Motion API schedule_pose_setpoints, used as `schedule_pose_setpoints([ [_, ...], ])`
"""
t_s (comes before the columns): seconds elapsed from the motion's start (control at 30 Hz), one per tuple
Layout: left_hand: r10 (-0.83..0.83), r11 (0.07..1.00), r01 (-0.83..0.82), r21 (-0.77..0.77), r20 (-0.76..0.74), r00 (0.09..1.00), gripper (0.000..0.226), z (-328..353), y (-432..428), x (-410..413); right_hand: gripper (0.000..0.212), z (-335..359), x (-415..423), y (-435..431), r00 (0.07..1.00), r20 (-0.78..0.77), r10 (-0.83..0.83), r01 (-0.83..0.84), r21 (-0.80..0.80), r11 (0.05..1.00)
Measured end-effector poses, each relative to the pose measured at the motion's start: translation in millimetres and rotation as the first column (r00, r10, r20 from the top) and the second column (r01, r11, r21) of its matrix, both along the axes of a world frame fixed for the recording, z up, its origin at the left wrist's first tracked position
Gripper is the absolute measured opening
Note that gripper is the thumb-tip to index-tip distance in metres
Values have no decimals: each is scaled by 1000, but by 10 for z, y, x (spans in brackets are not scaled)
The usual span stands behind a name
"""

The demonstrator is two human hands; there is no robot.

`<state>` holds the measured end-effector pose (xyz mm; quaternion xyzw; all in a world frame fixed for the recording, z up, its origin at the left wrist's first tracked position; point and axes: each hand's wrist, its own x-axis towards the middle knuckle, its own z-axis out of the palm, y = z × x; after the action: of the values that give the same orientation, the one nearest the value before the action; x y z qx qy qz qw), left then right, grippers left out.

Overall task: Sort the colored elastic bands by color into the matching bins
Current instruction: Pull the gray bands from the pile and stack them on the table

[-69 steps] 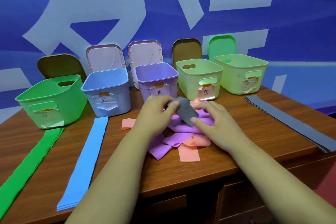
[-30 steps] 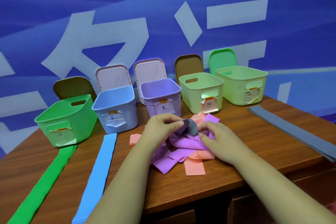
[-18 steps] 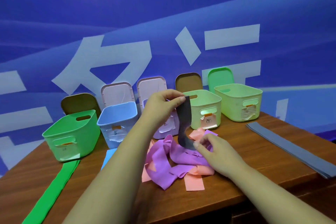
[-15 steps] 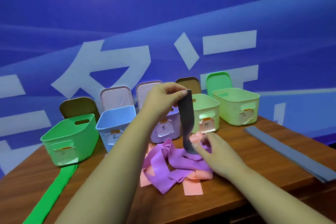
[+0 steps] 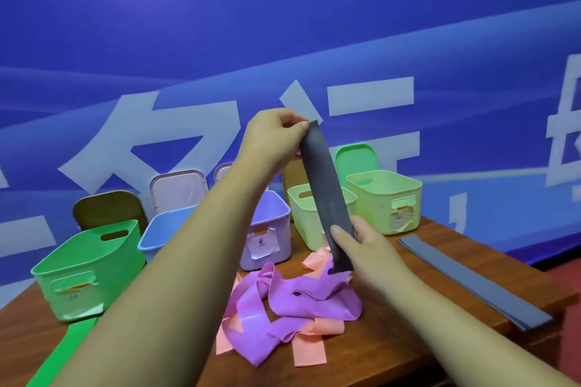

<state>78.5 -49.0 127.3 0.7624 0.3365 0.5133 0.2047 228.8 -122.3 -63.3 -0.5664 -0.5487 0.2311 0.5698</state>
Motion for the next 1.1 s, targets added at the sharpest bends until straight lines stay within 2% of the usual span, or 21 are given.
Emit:
schedule_pose_setpoints([
  [0.2,10,1000,-10,-25,-14,1000,14,-42,156,184,26,55,280,-148,992,88,-96,99,-38,994],
  [0.3,-31,992,34,-123,26,999,12,-155,263,350,33,5,525,-177,966,167,-197,203,-18,979],
  [0.4,-87,966,96,-241,47,995,13,-363,350,572,31,-26,787,-265,941,235,-242,259,-43,965],
  [0.57,-131,927,115,-356,-20,991,14,-816,523,1092,21,-93,1261,-437,888,397,-233,337,-217,916],
  [0.83,9,968,-70,-240,-247,969,16,-1548,665,1939,13,-187,1816,-697,751,616,-238,518,-326,791],
  [0.93,11,960,-86,-267,-270,963,20,-1818,689,2191,16,-224,1950,-772,718,654,-238,557,-335,760],
  [1.1,-6,950,-78,-302,-268,963,22,-2176,702,2507,25,-274,2093,-830,715,666,-214,558,-358,748],
])
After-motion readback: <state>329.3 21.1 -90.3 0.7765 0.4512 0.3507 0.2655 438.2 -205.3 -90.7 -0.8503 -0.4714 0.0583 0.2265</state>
